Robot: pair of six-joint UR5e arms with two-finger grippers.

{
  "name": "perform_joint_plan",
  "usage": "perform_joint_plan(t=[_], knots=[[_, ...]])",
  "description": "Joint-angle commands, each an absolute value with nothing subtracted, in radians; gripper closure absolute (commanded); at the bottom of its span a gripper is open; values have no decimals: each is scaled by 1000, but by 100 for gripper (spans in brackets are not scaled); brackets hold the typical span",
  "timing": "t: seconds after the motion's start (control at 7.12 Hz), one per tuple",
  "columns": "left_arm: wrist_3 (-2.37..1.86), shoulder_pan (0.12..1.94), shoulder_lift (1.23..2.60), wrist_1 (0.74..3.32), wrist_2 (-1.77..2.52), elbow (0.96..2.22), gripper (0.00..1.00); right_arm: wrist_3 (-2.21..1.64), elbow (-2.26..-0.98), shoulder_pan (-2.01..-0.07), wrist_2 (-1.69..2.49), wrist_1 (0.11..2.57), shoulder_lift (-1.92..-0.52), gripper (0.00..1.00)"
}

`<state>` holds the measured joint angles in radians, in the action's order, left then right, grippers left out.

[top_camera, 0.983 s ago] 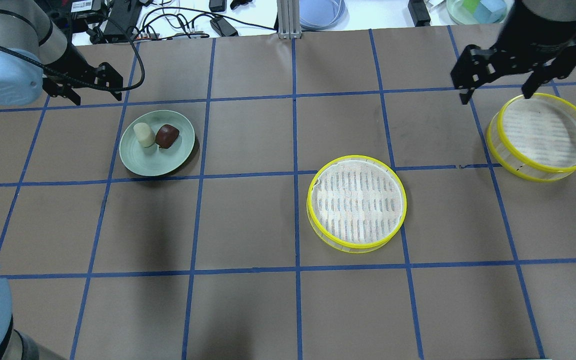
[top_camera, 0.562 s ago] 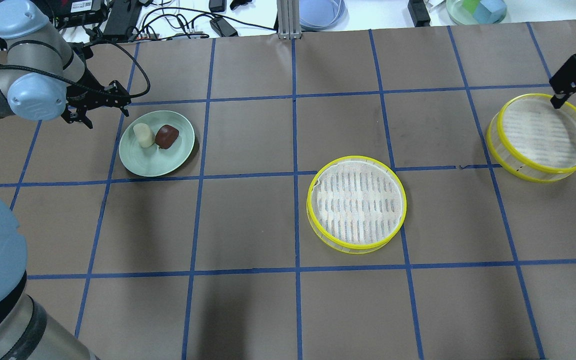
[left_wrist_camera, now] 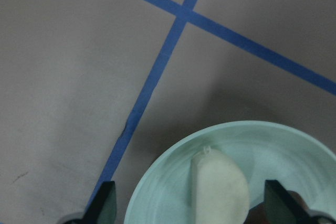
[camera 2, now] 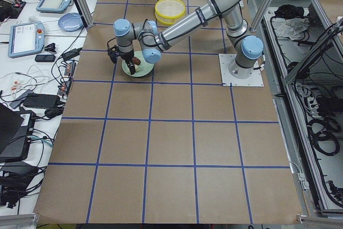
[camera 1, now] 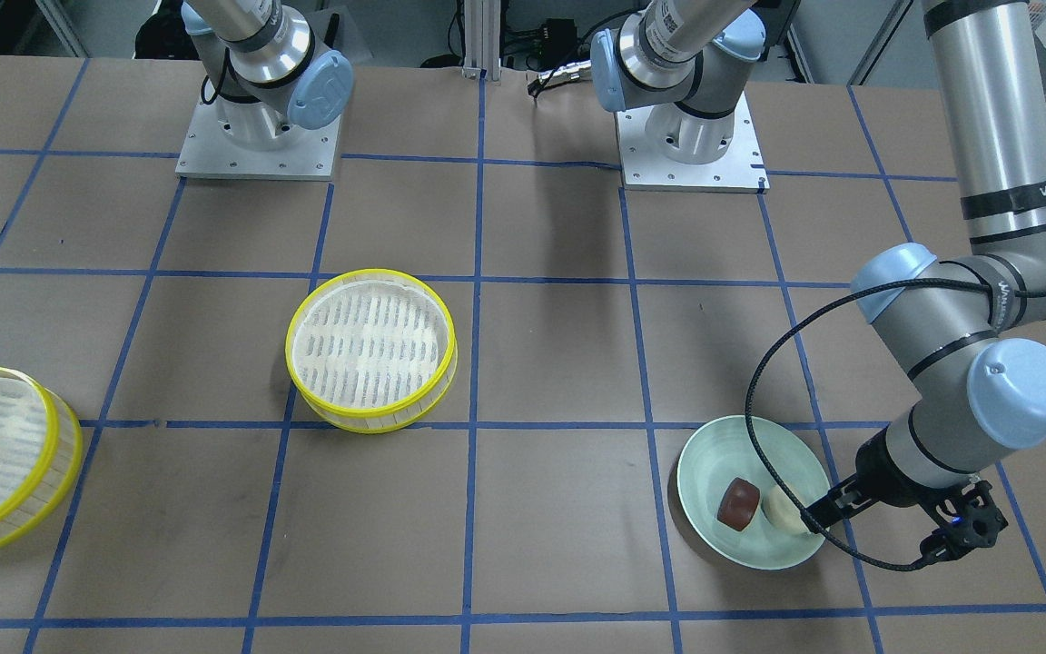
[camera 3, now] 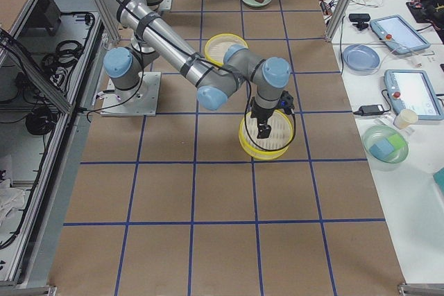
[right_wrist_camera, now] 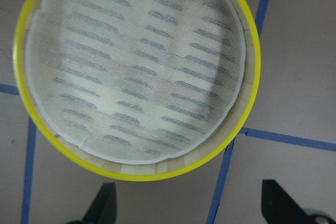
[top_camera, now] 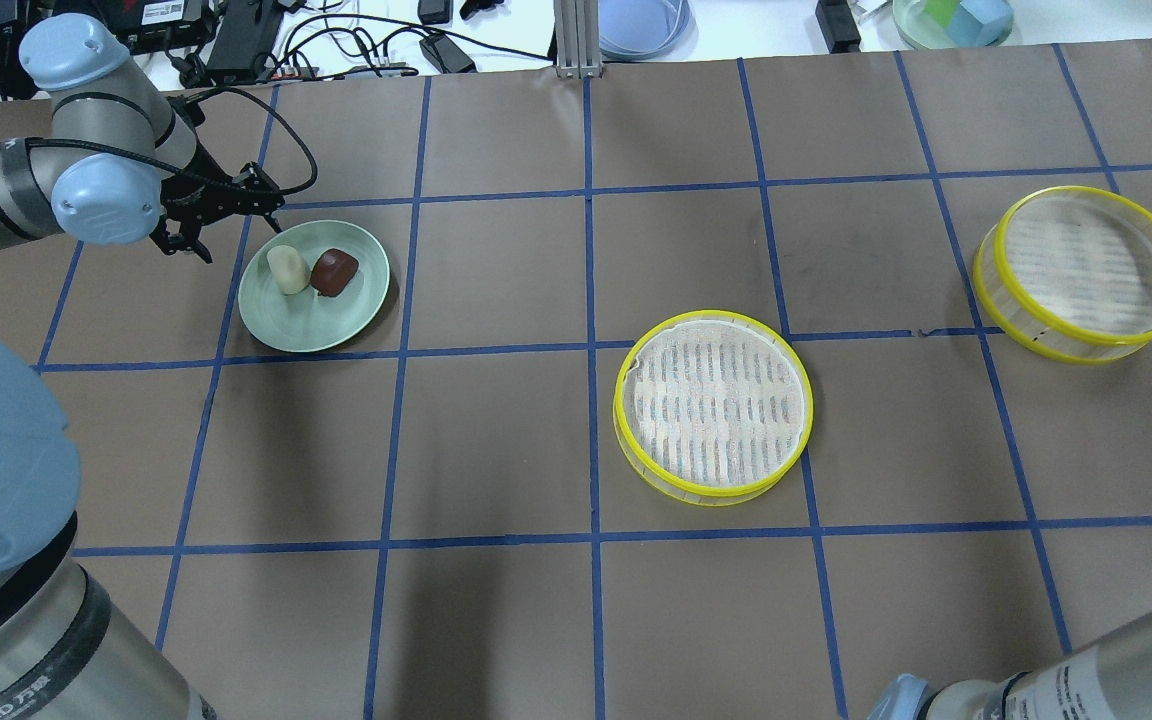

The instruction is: Stack buns with steamer

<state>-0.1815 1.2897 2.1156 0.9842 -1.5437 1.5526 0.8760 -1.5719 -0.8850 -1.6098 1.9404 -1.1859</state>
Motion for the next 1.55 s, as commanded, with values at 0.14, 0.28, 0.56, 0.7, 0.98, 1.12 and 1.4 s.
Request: perform_joint_plan(t=[0.14,0.28,0.56,0.7,0.98,1.12,1.4], knots=[[-187,1295,2149,933,-1477,1554,2,899,-1632,-854,-1605,2156,-1103,13],[-184,1295,2152,936,-1476,1558,2,914,-1632,-853,-1605,2172,-1079,24],[-181,1293,2163,933,-1460,1568,5,922,-1632,-853,-1603,2189,-1063,63],[-187,1293,2167,939,-1460,1569,10,923,-1632,-853,-1605,2189,-1063,84],[-186,1295,2168,934,-1460,1589,28,956,-1632,-853,-1606,2183,-1065,100],[-181,1295,2168,936,-1457,1591,42,959,-1632,-853,-1605,2177,-1072,100],[-58,1293,2166,927,-1437,1594,67,956,-1631,-854,-1603,2139,-1116,100]])
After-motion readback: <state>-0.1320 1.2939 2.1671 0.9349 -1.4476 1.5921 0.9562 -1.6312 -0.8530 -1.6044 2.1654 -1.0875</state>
